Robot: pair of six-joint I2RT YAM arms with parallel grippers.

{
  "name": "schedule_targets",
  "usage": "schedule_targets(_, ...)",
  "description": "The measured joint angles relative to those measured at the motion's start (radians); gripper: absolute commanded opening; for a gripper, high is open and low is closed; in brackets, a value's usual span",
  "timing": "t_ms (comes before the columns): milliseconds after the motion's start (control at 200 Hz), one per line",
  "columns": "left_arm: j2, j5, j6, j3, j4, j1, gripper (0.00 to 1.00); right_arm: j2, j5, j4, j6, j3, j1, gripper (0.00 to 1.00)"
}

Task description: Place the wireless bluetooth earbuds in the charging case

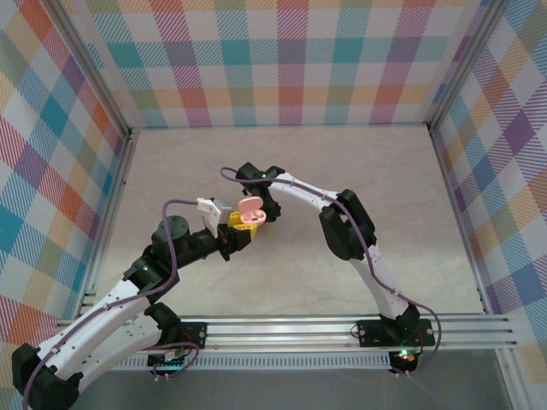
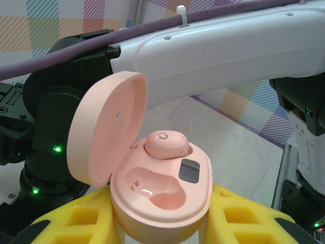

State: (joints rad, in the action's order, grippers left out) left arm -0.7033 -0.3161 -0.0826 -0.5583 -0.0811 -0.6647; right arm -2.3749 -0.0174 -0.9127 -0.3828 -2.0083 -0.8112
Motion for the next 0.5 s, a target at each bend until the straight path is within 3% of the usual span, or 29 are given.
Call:
schedule_targets(200,0.005,0.0,0.0,0.0,0.0,0.0,0.3,-0.02,0.089,-0.059,0.039,-0.097,-0.002,0.44)
schedule_targets(500,0.007,0.0,0.0,0.0,0.0,0.0,0.3,-0.059,0.108,-0.116,0.06,-0.172,-0.009,0.37)
